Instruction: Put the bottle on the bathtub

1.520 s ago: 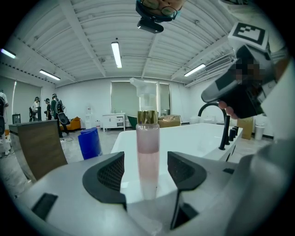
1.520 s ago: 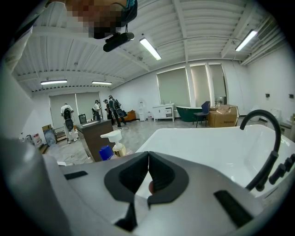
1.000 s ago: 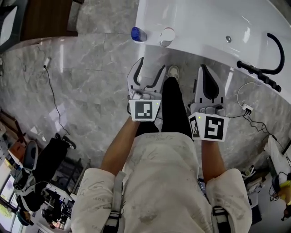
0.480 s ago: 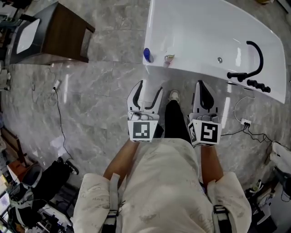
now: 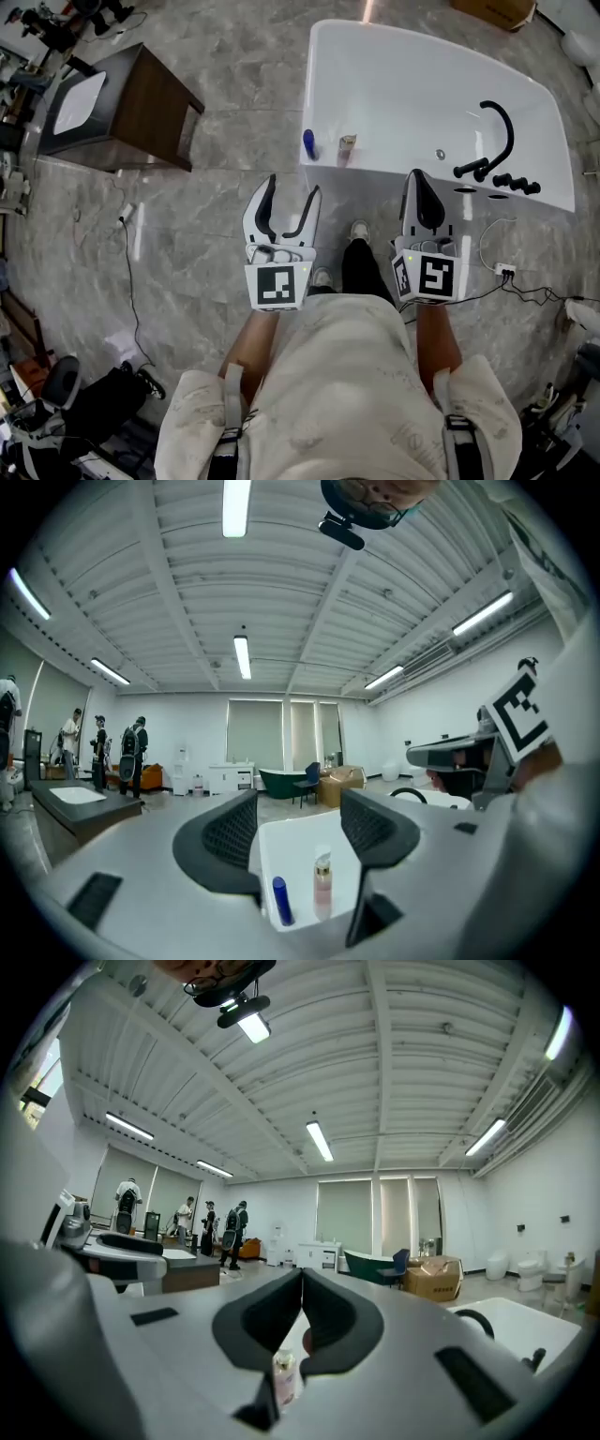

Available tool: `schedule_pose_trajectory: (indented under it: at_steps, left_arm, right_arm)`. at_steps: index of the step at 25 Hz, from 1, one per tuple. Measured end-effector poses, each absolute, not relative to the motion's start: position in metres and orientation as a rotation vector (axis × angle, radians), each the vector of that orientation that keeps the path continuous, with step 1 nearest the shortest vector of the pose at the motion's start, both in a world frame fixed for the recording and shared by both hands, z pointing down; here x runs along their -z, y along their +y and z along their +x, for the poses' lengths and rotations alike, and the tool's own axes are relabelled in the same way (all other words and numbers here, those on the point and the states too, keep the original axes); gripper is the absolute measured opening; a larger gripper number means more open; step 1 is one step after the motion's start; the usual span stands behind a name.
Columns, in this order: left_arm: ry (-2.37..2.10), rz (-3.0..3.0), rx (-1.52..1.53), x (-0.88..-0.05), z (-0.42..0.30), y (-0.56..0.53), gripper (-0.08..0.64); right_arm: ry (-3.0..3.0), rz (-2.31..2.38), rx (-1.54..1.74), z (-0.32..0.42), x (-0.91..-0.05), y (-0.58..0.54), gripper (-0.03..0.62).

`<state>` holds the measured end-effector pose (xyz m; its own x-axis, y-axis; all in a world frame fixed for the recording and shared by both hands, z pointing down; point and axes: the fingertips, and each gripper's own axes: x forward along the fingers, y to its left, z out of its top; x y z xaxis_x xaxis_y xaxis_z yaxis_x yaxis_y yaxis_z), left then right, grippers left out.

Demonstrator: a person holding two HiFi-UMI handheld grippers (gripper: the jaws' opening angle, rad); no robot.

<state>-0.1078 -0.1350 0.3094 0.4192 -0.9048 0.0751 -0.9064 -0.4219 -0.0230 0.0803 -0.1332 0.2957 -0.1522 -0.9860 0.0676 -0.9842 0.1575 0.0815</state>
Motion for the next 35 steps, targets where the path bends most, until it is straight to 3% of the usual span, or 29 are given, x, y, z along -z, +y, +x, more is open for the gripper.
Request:
schedule_pose_trajectory:
  at_steps: [8, 15, 21, 25, 35]
  left_arm:
    - [-1.728, 2.792, -0.015, -0.239, -0.107, -0.13, 0.253]
    - [-1.679, 2.792, 0.076, -0.226, -0.093, -0.129, 0.191]
    - [-1.688, 2.789, 0.059, -0.231, -0.088, -0.124, 0.108]
    - [-1.682, 2.789, 0.042, -0.239, -0.086, -0.122, 0.012]
    - [-1.69, 2.778, 0.032, -0.238, -0.088, -0.118, 0.009]
  right_arm:
    - [-2.354, 2.075, 0.226, 0.078, -0.236, -0.121, -0.011]
    - [-2.357, 2.09, 0.288, 0.081, -0.218, -0.112, -0.011]
    - [-2.35, 2.092, 0.267, 0.084, -0.223, -0.107, -0.011]
    - [-2.348, 2.078, 0.257, 0.084, -0.23, -0.104, -0.011]
    - [-2.354, 2.048, 0.254, 0.078, -0.23, -0.102, -0.011]
